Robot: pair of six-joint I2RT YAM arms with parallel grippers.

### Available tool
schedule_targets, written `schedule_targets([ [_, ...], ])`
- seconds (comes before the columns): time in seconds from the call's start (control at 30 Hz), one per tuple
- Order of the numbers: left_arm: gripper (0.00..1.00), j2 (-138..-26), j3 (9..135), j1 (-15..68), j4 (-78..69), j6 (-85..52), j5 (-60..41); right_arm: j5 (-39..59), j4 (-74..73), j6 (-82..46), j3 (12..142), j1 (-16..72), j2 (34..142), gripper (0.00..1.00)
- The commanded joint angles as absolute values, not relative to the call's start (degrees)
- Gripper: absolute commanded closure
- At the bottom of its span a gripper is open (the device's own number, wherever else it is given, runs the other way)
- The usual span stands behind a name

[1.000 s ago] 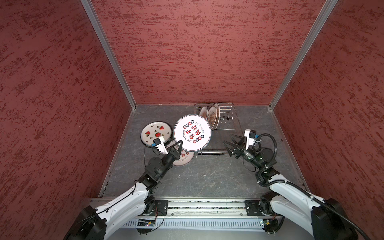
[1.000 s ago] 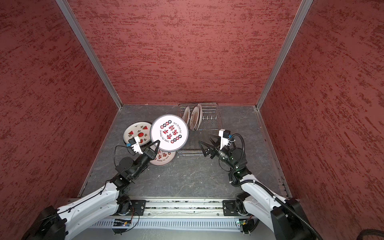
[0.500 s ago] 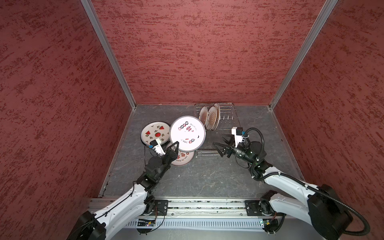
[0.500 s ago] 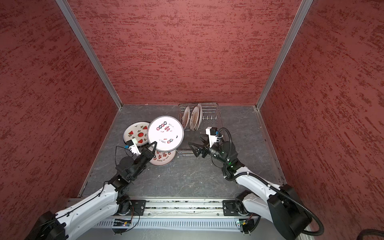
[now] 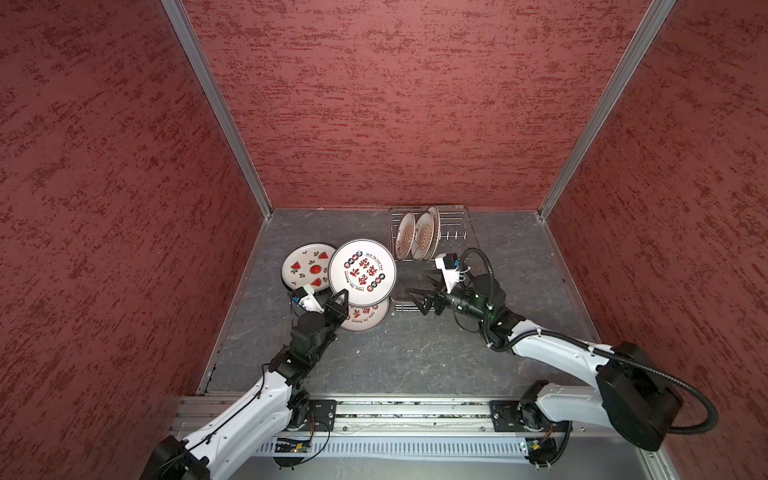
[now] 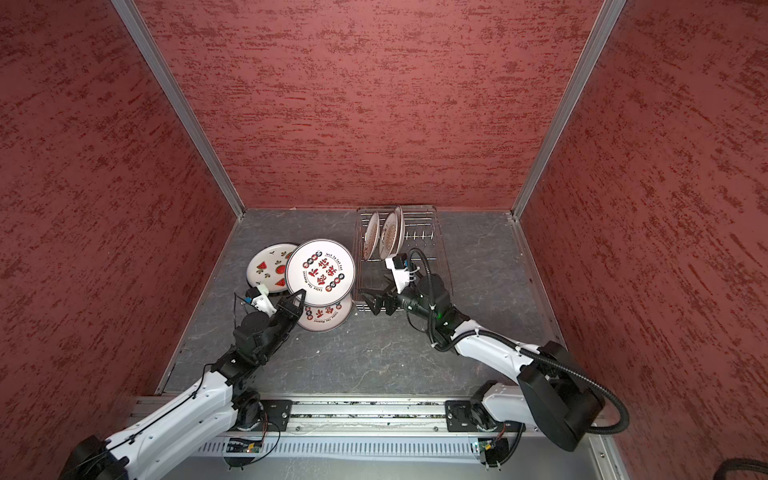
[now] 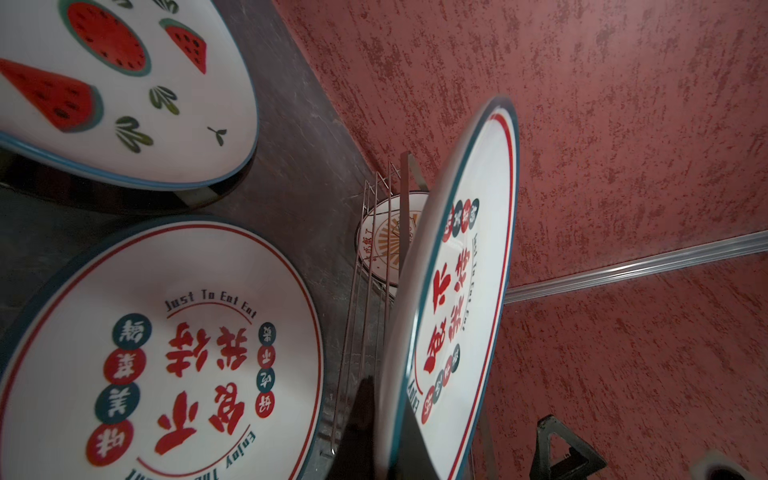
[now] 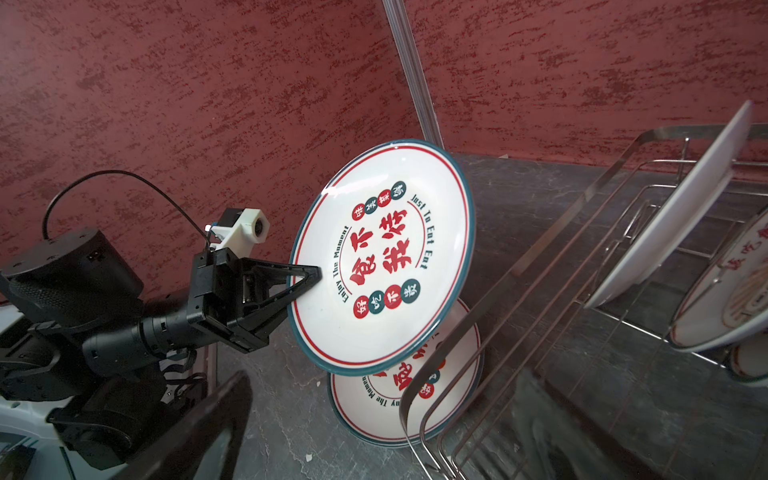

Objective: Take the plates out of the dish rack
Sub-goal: 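Lower the plate onto the red-print plate with the left gripper while the right withdraws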

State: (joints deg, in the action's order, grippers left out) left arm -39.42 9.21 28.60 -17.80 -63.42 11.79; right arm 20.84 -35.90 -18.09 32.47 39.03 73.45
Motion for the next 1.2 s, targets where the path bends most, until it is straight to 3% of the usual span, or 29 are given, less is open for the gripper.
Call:
schedule_targets([
  [0.0, 1.0, -38.49, 11.43, 27.42, -15.48, -66.8, 12.07, 16.78, -34.74, -14.6, 35.11, 41.13, 74.52, 0.01],
  [0.5, 1.0, -34.8, 14.09, 24.44, 3.7, -76.94, 10.88, 8.54, -28.63, -11.5, 41.83, 45.39, 81.01, 0.01],
  [1.17, 1.0, -41.66, 16.02, 23.8, 7.46, -81.27, 7.05, 5.38, -27.55, -11.02, 43.49, 46.43, 82.18, 0.01],
])
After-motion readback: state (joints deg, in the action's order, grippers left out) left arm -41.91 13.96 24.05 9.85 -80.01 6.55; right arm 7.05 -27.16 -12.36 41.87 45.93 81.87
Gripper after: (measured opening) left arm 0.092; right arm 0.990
